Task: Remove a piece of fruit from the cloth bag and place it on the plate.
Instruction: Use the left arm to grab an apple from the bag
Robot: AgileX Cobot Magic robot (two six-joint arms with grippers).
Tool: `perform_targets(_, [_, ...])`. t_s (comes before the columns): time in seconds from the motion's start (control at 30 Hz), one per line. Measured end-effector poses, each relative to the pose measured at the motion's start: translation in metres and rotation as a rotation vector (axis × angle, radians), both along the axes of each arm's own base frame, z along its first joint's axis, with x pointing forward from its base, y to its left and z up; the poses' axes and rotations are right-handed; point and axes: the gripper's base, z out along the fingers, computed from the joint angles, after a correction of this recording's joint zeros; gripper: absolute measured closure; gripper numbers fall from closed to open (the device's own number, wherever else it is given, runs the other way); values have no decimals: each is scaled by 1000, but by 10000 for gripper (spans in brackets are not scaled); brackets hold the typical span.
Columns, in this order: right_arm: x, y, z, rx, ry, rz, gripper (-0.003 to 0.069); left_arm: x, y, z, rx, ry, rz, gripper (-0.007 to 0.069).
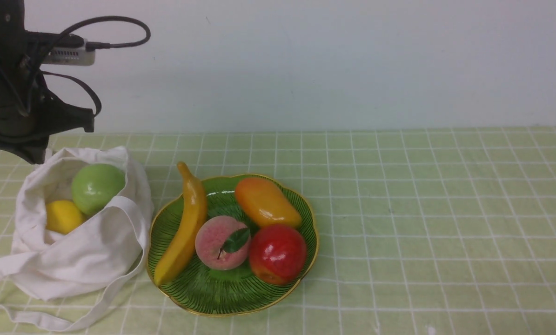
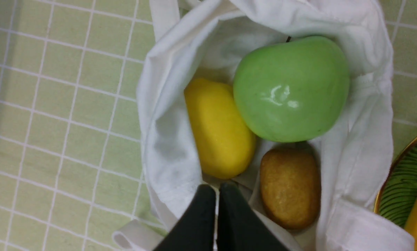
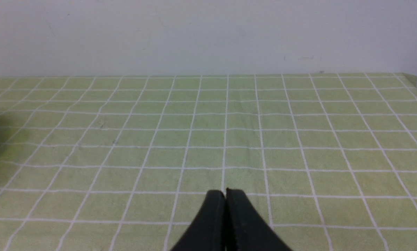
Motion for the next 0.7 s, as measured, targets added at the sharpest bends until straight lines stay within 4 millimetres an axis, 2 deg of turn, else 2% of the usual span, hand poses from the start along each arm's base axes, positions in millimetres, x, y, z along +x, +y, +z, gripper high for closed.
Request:
perform_targets(0.17, [0, 0, 0, 0, 0, 0, 673, 9, -3, -12, -32, 1, -6, 580])
perform_targets(0.23, [0, 0, 0, 0, 0, 0, 673, 17, -6, -24, -58, 10, -9, 485])
perform_targets(0.27, [0, 0, 0, 0, 0, 0, 673, 17, -6, -25, -59, 11, -9, 477])
perform_targets(0.3, [0, 0, 0, 0, 0, 0, 673, 20, -7, -30, -63, 14, -11, 434])
perform_targets(0.4, [0, 0, 0, 0, 0, 0, 673, 32, -8, -47, -69, 13, -22, 263])
perform_targets(0.43, [0, 0, 0, 0, 0, 0, 673, 32, -8, -48, -69, 13, -23, 252])
perform_targets(0.53, [0, 0, 0, 0, 0, 0, 673, 46, -10, -73, -80, 21, -28, 62])
perform_targets(0.7, [0, 0, 0, 0, 0, 0, 673, 54, -11, -96, -91, 50, -13, -38])
